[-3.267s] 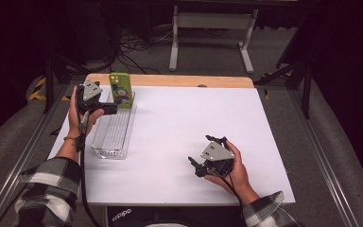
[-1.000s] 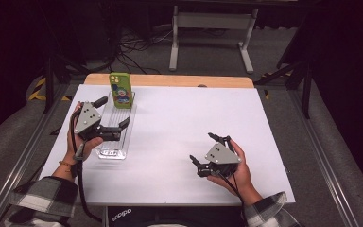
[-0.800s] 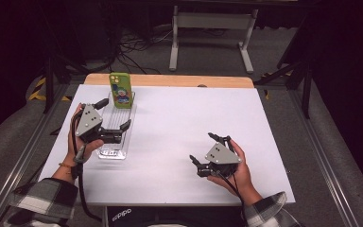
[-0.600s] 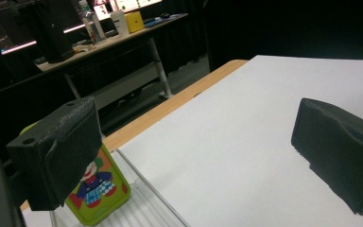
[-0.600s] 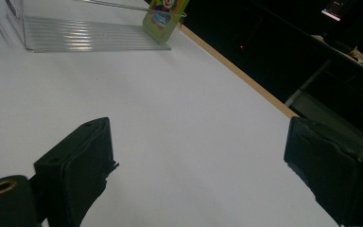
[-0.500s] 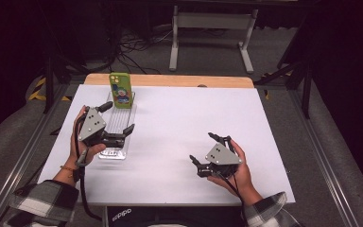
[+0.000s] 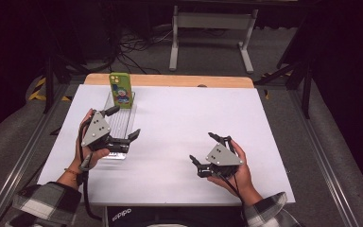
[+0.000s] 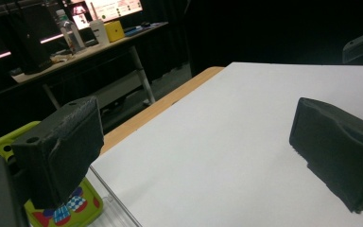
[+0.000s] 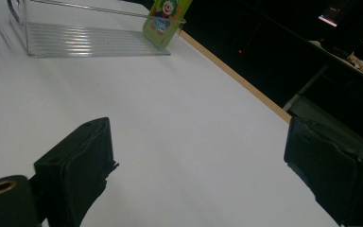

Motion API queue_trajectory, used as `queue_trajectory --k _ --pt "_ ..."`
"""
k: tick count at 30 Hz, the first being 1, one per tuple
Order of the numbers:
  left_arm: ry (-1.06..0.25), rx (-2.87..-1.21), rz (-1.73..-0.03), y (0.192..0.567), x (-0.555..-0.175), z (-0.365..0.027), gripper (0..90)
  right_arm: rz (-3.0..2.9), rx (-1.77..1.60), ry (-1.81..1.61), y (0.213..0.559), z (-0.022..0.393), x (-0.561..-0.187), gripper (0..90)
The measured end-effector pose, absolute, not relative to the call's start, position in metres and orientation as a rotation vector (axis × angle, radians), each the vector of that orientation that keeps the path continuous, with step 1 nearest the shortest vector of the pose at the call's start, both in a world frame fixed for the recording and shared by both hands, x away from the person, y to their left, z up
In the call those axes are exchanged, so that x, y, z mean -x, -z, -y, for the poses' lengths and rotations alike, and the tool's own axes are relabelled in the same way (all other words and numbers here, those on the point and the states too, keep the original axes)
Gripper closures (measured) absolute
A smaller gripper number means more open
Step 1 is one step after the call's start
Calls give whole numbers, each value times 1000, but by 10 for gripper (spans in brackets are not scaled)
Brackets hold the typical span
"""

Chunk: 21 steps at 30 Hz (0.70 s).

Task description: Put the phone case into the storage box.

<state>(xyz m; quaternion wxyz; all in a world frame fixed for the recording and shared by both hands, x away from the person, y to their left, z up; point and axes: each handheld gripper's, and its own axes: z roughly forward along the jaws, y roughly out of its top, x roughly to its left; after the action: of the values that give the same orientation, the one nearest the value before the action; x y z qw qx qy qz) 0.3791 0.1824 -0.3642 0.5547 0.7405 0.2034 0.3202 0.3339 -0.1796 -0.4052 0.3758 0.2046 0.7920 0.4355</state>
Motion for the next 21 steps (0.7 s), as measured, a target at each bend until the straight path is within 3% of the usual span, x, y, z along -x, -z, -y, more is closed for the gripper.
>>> queue_trajectory --k 21 --pt "-741 -1788 -399 369 -361 -170 49 -2018 -548 -1120 403 186 -334 93"
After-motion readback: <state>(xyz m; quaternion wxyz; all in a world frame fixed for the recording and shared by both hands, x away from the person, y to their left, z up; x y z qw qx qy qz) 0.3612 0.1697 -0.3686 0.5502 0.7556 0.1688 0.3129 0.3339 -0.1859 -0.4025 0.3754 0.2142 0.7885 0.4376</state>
